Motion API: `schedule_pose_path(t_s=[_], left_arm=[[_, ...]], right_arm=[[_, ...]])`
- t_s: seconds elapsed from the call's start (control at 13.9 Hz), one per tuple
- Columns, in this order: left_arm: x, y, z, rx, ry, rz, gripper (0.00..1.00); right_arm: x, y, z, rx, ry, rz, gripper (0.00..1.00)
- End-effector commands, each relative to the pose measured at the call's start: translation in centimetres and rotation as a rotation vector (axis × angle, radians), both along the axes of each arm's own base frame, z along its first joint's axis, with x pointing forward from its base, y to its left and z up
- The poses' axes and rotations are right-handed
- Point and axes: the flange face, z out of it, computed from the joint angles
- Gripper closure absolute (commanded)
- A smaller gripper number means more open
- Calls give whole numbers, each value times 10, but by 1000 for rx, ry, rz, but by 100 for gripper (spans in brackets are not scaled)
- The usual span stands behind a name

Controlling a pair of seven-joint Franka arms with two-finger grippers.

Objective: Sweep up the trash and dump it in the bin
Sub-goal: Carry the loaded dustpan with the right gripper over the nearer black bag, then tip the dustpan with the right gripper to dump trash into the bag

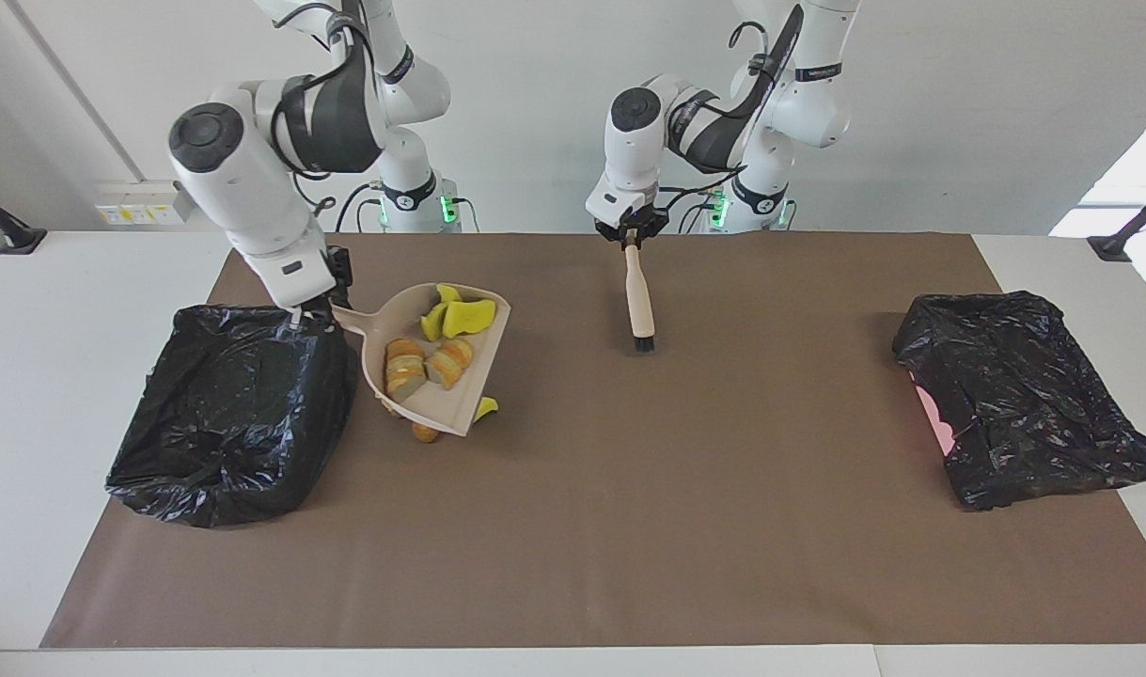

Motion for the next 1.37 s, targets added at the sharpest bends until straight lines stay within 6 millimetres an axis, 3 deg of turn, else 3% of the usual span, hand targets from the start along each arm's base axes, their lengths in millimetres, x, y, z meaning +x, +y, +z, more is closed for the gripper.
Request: schedule_pose_path(t_s=[0.0, 0.22, 0.43, 0.72, 0.94, 1.08, 1.15, 1.3], left_arm=[[-46, -11, -4, -72, -25, 22, 100], [-78, -29, -3, -111, 17, 4, 100], [-87, -35, -7, -117, 14, -4, 100], [-87, -35, -12, -109, 18, -12, 100], [-88, -41, -28, -99, 17, -16, 100], [-86, -44, -28, -98, 20, -23, 99], [-83, -47, -25, -101, 20, -27, 79], [-76, -49, -16, -117, 15, -20, 6]], right_arm=[[0, -93, 9, 16, -3, -46, 100], [0, -167, 16, -89, -58, -113, 100], [12, -203, 9, -188, -100, -8, 100], [24, -211, 18, -320, -161, 212, 100], [35, -198, 12, -451, -150, 466, 100], [39, -187, 1, -487, -102, 593, 100], [42, -180, -3, -509, -104, 644, 100], [49, -162, -2, -584, -70, 746, 100]])
